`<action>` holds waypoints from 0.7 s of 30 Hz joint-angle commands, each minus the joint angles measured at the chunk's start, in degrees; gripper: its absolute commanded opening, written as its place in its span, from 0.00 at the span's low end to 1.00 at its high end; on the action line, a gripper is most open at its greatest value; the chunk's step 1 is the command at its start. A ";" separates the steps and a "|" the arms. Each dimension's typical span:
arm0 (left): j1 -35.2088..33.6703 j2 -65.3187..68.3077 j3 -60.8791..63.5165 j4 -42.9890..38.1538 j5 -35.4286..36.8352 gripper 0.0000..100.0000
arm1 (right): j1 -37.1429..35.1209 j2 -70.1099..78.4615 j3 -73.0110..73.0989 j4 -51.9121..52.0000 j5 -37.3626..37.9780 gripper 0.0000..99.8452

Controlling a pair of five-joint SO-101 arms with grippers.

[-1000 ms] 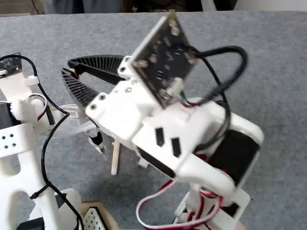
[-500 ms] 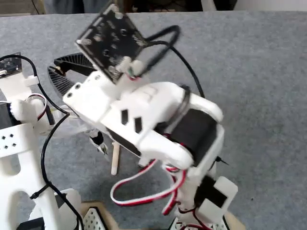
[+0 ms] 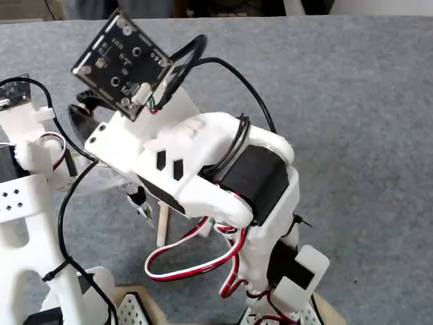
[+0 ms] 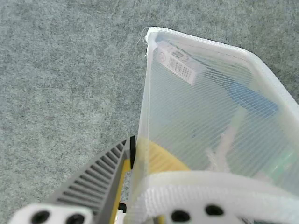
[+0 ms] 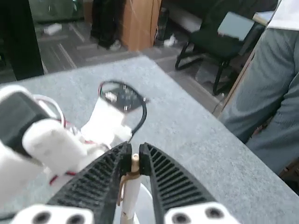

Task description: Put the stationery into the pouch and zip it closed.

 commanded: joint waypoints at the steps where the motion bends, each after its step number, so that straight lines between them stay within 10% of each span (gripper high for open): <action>1: -0.13 4.31 5.49 -0.53 -0.09 0.03 | -0.62 0.75 -0.84 2.55 1.32 0.01; 21: -0.22 4.31 5.49 -0.53 -0.09 0.03 | -4.31 1.36 -0.75 4.22 0.88 0.02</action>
